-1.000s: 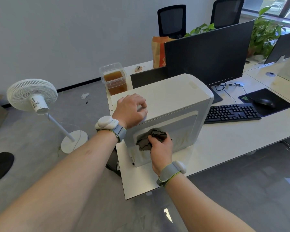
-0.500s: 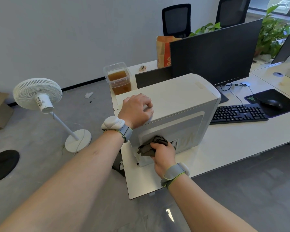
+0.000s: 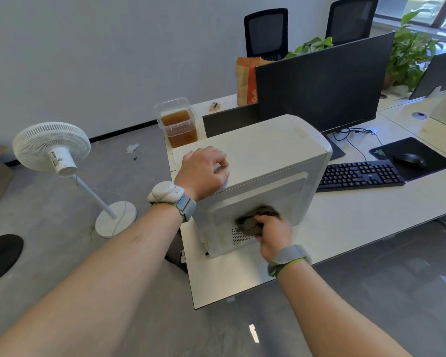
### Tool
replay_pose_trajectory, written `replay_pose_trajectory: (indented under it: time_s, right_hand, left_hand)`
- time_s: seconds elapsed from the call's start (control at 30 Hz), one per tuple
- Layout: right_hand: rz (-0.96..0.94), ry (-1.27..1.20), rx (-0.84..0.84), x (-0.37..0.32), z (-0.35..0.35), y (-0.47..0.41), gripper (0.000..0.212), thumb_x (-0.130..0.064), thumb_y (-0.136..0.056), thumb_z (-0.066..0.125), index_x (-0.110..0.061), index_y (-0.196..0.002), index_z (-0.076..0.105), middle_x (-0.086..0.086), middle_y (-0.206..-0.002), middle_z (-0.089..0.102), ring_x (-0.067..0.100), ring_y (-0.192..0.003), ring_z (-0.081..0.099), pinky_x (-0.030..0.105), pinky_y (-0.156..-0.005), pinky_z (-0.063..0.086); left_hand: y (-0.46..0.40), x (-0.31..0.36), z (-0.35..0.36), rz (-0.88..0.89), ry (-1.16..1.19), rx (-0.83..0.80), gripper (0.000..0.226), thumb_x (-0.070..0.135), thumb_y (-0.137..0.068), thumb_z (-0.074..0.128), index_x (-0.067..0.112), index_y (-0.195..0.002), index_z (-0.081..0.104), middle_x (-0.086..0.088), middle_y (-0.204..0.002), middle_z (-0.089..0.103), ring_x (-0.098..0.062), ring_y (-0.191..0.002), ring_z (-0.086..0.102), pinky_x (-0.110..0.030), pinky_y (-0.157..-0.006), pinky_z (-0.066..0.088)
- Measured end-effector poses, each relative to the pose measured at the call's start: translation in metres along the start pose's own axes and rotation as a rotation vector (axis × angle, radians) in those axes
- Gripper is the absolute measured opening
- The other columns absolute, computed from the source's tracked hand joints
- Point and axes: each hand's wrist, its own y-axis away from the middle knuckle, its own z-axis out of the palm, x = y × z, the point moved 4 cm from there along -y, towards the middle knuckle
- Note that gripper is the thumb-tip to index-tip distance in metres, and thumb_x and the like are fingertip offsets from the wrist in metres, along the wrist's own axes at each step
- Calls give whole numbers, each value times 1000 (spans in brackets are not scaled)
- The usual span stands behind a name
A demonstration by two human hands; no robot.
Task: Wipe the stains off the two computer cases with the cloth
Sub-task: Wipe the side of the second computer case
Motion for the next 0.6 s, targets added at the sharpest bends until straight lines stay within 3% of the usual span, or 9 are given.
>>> replay_pose_trajectory:
  time_s: [0.1, 0.17, 0.23, 0.27, 0.37, 0.53, 0.6]
  right_hand:
    - [-110, -131, 203, -33, -32, -29, 21, -1, -89, 66, -22, -90, 62, 17, -106, 71, 26, -85, 66, 46, -82, 59]
    - [-173, -87, 228, -44, -32, -32, 22, -3, -88, 66, -25, -90, 60, 7, -100, 70, 21, -84, 64, 39, -83, 56]
    - [-187, 66, 174, -32, -15, -28, 24, 0, -75, 70, -18, -90, 62, 7, -92, 71, 25, -82, 67, 41, -85, 59]
    - [-131, 129, 103, -16, -8, -27, 27, 1, -70, 71, -14, -90, 63, 11, -89, 72, 31, -83, 69, 49, -86, 60]
    - [93, 161, -137, 14, 1, -11, 27, 12, -81, 67, -6, -100, 63, 20, -95, 71, 40, -93, 70, 57, -88, 59]
    - [-50, -37, 95, 3, -13, -26, 25, -4, -75, 72, -21, -93, 64, 11, -99, 72, 37, -100, 70, 54, -93, 57]
    - [5, 6, 76, 16, -2, -21, 22, -2, -77, 69, -19, -90, 65, 13, -95, 73, 36, -93, 71, 53, -92, 58]
  left_hand:
    - [-1, 0, 2, 7, -7, -7, 14, 35, -88, 60, 25, -92, 70, 9, -115, 69, -17, -105, 58, -50, -102, 42]
    - [-2, 1, 3, 15, -17, -4, 13, 34, -88, 61, 25, -91, 70, 9, -113, 68, -17, -104, 58, -51, -101, 43]
    - [-2, -3, 1, 15, -22, 0, 12, 34, -87, 61, 26, -89, 69, 10, -113, 68, -18, -105, 58, -52, -101, 44]
    - [-1, -3, 1, 16, -22, 2, 11, 35, -86, 61, 27, -89, 69, 10, -113, 68, -18, -105, 58, -53, -101, 44]
    - [0, -1, 2, 11, -17, 0, 8, 35, -85, 62, 29, -88, 68, 10, -114, 68, -18, -106, 59, -54, -101, 44]
    - [0, -1, 0, -12, -3, 2, 7, 33, -87, 64, 29, -89, 68, 10, -115, 68, -17, -106, 59, -55, -100, 47]
    - [-1, 0, 0, -17, -4, 9, 7, 34, -85, 64, 29, -88, 68, 10, -114, 68, -17, -104, 59, -55, -100, 47]
